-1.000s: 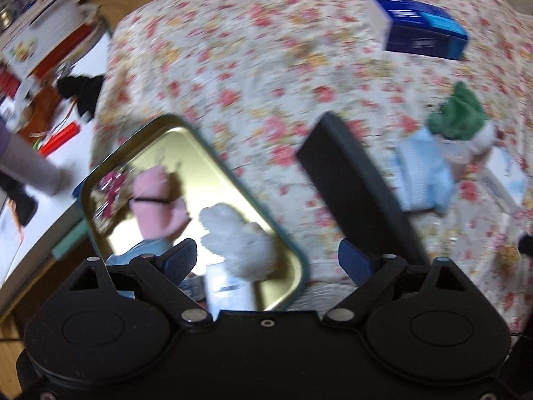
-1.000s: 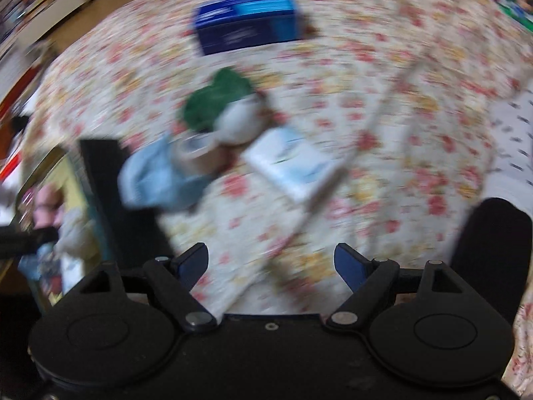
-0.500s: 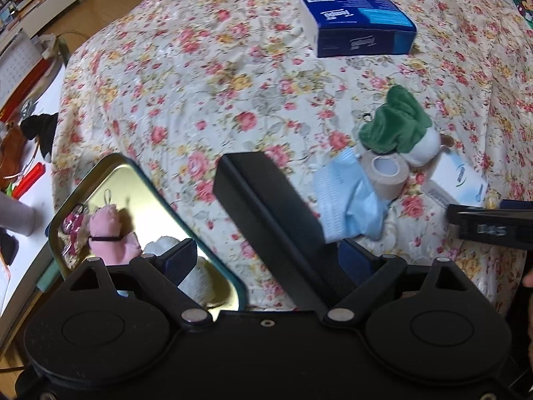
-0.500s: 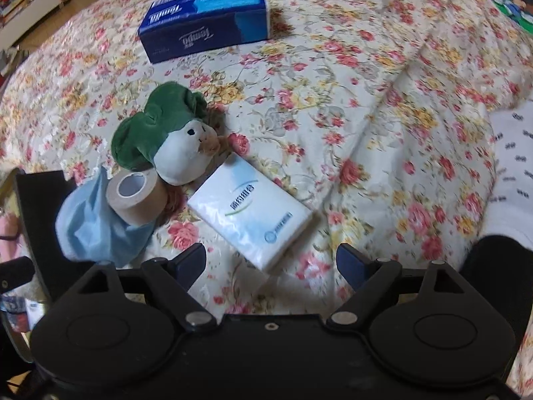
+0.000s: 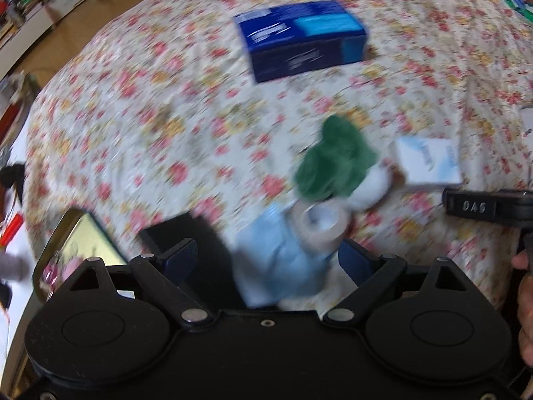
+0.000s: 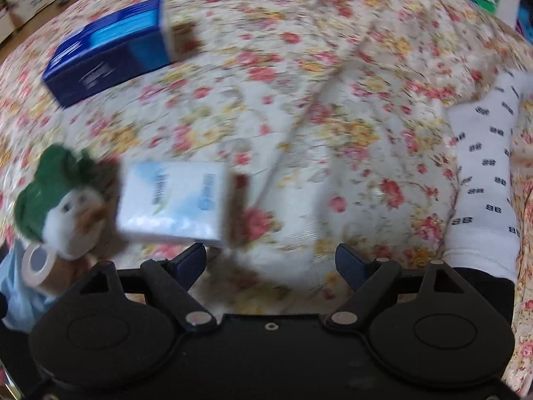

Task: Organize soft objects
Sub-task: 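Move both tools back toward the remaining items on the bedspread, then grasp the green-and-white plush with the left tool while the right tool grasps the white tissue pack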

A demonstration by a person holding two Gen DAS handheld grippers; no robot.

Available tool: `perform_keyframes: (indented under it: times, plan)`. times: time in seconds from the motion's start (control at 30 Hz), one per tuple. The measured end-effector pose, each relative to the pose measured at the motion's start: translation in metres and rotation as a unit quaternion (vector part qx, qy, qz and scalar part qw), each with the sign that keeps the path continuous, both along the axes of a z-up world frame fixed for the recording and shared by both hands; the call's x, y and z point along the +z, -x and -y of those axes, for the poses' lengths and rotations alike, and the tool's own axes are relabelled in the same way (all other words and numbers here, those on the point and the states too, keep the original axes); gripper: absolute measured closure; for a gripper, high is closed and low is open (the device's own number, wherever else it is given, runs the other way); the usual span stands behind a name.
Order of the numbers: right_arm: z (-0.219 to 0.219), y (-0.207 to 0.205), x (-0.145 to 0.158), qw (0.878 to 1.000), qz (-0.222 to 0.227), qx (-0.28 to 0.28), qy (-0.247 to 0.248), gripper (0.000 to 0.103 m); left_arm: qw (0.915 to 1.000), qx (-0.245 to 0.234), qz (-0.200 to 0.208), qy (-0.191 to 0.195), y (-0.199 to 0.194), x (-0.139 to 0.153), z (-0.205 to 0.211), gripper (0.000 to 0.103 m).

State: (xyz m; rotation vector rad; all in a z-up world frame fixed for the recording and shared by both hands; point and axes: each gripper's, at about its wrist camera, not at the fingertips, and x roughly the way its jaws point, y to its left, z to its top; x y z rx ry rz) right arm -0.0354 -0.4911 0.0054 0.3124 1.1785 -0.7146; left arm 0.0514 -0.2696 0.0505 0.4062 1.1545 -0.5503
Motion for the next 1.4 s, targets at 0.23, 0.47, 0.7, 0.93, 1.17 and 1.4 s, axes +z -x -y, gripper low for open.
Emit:
perform_keyframes:
  times: [0.23,0.47,0.7,0.93,1.17,1.4]
  plan:
    - [0.028,0.023,-0.004,0.998,0.025,-0.038,-0.04,0.019,0.9994,-0.032,-0.011,0.005,-0.01,-0.013,0.049,0.013]
    - [0.036,0.028,-0.008,0.996,0.036,-0.053,-0.056,0.018,0.999,-0.034,-0.026,-0.01,-0.02,-0.035,0.07,0.013]
    - [0.03,0.027,-0.005,0.997,0.04,-0.05,-0.05,0.018,0.9975,-0.027,-0.064,0.012,-0.037,-0.048,0.073,0.027]
    - [0.025,0.022,0.0,0.996,0.053,-0.051,-0.054,0.016,0.9965,-0.015,-0.074,0.037,-0.045,-0.03,0.062,0.045]
    - [0.014,0.007,0.012,0.993,0.077,-0.043,-0.081,0.003,0.998,0.008,-0.053,0.032,-0.061,-0.009,0.043,0.047]
    - [0.001,-0.005,0.028,0.991,0.102,-0.038,-0.076,0.0,0.9974,0.031,-0.046,0.046,-0.072,0.009,0.02,0.047]
